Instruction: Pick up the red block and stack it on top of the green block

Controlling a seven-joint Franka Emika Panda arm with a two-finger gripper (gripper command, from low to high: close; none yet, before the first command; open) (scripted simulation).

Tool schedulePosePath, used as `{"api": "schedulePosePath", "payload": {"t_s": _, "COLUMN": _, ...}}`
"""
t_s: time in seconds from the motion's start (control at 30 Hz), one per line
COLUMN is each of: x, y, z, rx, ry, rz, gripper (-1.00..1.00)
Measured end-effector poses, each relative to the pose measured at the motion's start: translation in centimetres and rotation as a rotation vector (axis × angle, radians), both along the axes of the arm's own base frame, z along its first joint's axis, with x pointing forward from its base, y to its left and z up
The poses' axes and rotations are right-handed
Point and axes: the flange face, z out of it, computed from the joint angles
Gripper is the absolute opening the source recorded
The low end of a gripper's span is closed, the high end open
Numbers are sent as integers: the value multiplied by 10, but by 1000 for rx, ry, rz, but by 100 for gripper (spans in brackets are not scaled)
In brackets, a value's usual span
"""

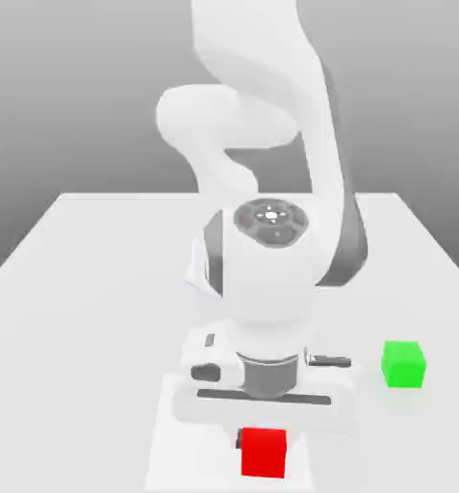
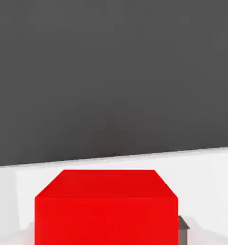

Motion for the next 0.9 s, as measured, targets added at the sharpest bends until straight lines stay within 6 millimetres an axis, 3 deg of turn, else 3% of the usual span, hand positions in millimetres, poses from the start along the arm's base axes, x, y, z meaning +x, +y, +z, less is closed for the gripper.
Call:
{"api": "schedulePosePath", "payload": {"t_s": 0.17, "x": -40, "y": 90, "z": 26, "rx": 32, "ry": -4, "rz": 260, "gripper": -100}}
{"api": "schedulePosePath", "payload": {"t_s": 0.27, "x": -82, "y": 153, "z": 35, "rx": 38, "ry": -5, "rz": 466, "gripper": -100}}
{"api": "schedulePosePath", "payload": {"t_s": 0.4, "x": -142, "y": 208, "z": 42, "rx": 25, "ry": -3, "rz": 705, "gripper": -100}}
{"api": "schedulePosePath", "payload": {"t_s": 0.5, "x": -177, "y": 227, "z": 41, "rx": 4, "ry": 0, "rz": 836, "gripper": -100}}
{"api": "schedulePosePath", "payload": {"t_s": 0.77, "x": -181, "y": 227, "z": -11, "rx": -5, "ry": -3, "rz": 854, "gripper": -100}}
{"api": "schedulePosePath", "payload": {"t_s": 0.8, "x": -182, "y": 227, "z": -19, "rx": -4, "ry": -2, "rz": 855, "gripper": 100}}
{"api": "schedulePosePath", "payload": {"t_s": 0.9, "x": -182, "y": 227, "z": -19, "rx": -4, "ry": -2, "rz": 855, "gripper": 100}}
